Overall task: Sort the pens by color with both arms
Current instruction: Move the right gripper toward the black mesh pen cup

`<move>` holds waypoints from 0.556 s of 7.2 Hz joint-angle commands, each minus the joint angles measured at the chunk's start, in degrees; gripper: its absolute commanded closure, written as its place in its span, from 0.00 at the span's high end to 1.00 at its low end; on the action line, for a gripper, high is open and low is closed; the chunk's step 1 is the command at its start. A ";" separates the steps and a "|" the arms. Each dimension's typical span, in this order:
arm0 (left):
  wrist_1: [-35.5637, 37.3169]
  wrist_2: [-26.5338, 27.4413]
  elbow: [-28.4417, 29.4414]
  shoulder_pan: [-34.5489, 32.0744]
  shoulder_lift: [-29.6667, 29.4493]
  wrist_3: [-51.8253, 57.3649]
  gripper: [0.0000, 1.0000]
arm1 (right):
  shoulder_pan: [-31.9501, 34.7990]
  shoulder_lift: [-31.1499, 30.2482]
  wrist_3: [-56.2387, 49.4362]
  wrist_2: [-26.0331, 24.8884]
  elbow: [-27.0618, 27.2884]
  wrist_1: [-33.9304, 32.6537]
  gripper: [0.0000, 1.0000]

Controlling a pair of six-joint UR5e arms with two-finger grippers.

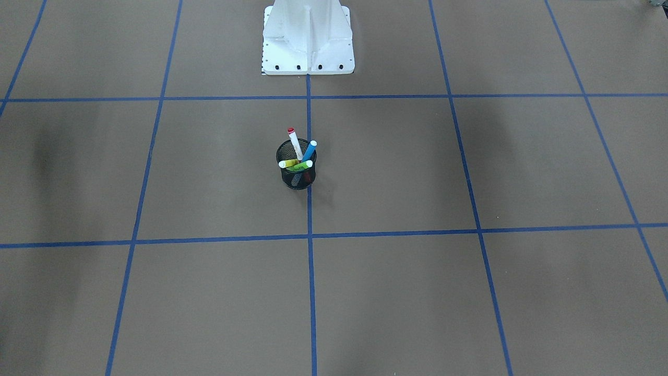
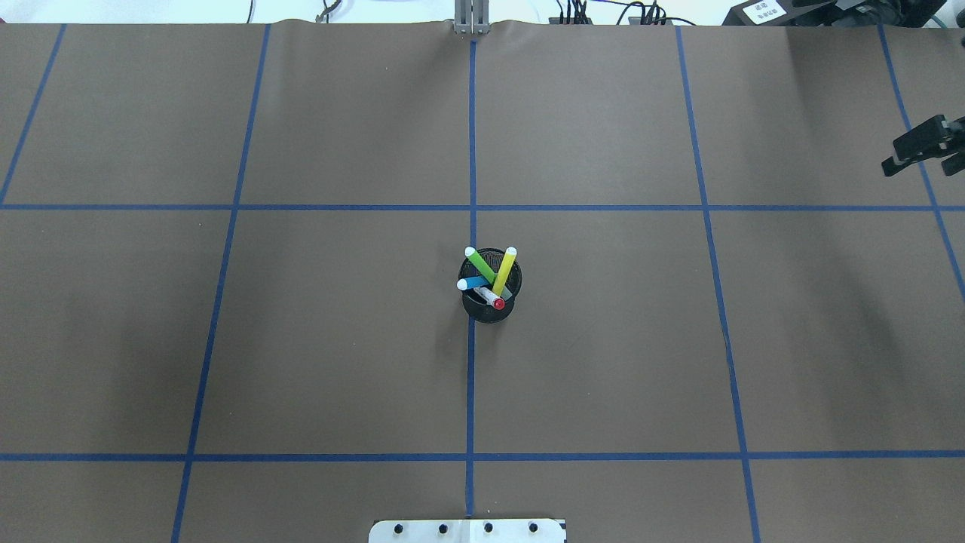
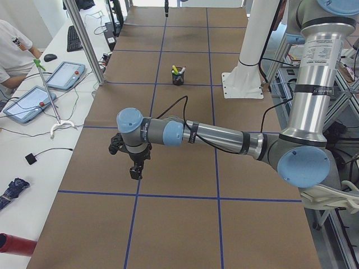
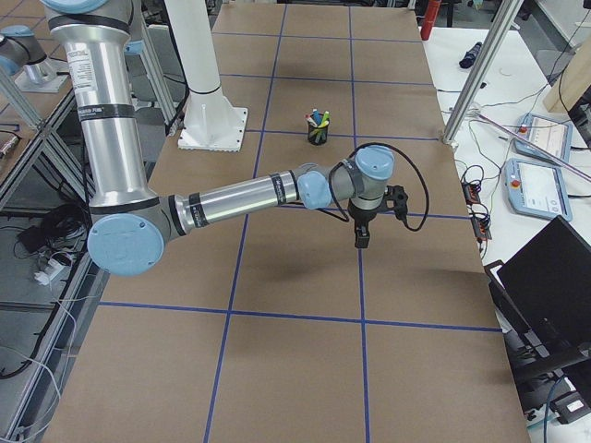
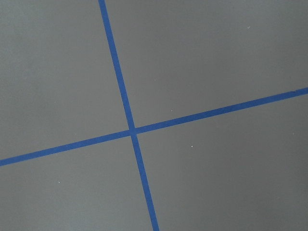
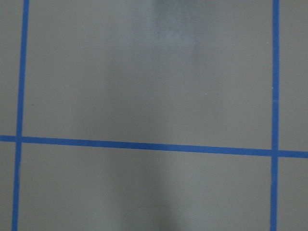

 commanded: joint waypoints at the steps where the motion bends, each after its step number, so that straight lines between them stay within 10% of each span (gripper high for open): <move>1: 0.07 0.00 0.17 0.06 0.00 0.00 1.00 | -8.13 2.29 16.13 -1.24 6.30 0.68 1.00; 4: 0.16 -0.09 0.17 0.15 0.00 0.00 1.00 | -21.82 12.04 38.99 -14.72 10.45 0.24 1.00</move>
